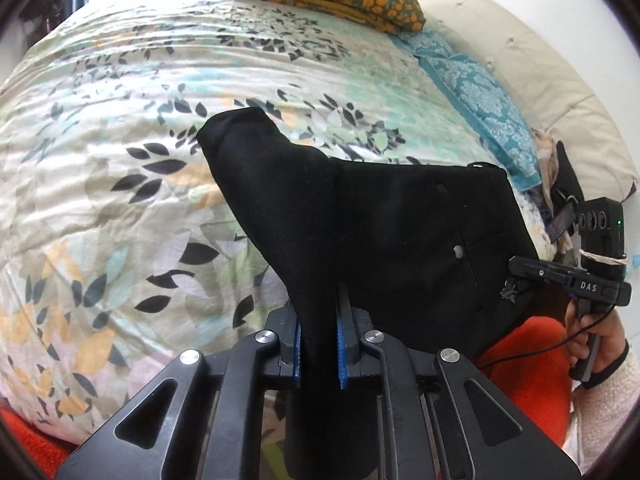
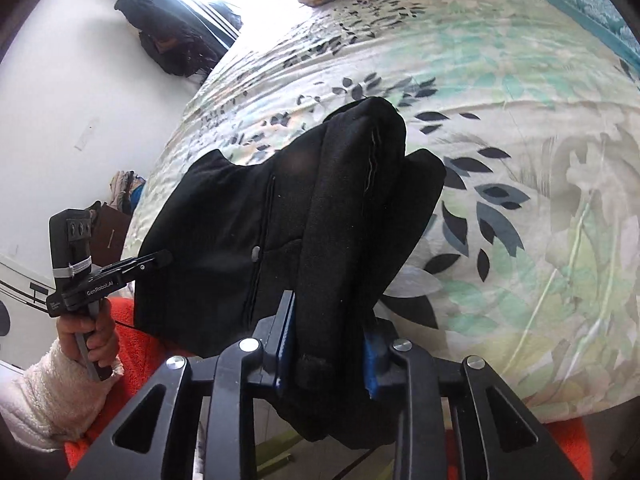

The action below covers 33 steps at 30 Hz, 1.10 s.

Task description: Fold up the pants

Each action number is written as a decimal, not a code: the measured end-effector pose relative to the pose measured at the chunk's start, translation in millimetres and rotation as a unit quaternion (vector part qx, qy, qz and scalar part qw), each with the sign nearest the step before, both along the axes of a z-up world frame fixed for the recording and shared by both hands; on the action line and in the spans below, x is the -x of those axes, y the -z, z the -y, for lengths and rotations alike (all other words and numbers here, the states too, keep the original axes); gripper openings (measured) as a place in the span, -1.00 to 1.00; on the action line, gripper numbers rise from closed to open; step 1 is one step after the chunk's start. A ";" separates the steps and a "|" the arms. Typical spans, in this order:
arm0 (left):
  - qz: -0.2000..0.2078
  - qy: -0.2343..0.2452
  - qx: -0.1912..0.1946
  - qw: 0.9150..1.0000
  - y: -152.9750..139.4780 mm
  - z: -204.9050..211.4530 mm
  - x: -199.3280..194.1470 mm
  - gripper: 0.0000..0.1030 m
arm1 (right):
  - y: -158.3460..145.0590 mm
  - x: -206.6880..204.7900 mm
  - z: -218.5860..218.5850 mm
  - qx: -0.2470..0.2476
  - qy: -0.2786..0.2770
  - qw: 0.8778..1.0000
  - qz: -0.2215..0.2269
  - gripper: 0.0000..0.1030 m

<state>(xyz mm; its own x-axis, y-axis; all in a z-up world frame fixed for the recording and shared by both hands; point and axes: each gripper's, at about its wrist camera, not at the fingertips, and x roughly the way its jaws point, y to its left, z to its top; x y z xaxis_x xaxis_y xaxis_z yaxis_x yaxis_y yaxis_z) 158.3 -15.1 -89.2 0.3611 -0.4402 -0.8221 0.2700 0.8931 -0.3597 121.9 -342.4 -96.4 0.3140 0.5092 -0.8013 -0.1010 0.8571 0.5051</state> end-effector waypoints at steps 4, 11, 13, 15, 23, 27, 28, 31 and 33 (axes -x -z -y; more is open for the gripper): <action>0.024 -0.026 0.017 0.999 -28.8 -32.9 1.4 -0.79 | -36.4 -2.1 -29.4 -0.012 -0.020 0.999 0.038 -0.45; 0.051 -0.080 0.008 0.995 -36.9 -102.8 -6.5 -0.78 | -51.8 -30.1 -90.4 -0.040 -0.048 0.996 0.065 -0.46; 0.044 -0.092 -0.017 0.995 -14.0 -111.6 -11.2 -0.74 | -36.0 -38.5 -108.0 -0.039 -0.053 0.996 0.059 -0.45; 0.020 -0.107 -0.074 0.991 25.2 -114.3 -17.8 -0.44 | -5.5 -46.5 -122.8 -0.031 -0.044 0.998 0.038 -0.42; 0.065 -0.175 -0.160 0.969 5.0 -136.5 20.7 0.51 | 29.0 -28.2 -110.7 0.078 0.020 0.997 0.021 0.66; 0.114 -0.154 -0.182 0.964 -36.3 -112.4 44.3 0.53 | -30.9 1.4 -114.4 0.174 0.026 0.981 0.084 0.96; 0.128 -0.157 -0.196 0.959 -43.9 -106.8 54.5 0.55 | -44.1 11.2 -119.5 0.197 0.031 0.975 0.093 1.00; 0.148 -0.173 -0.235 0.945 -57.6 -81.3 79.7 0.60 | -75.8 36.5 -139.2 0.237 0.044 0.964 0.114 1.00; 0.129 -0.178 -0.227 0.949 -60.7 -73.7 92.0 0.60 | -89.3 55.7 -152.4 0.241 0.053 0.962 0.116 1.00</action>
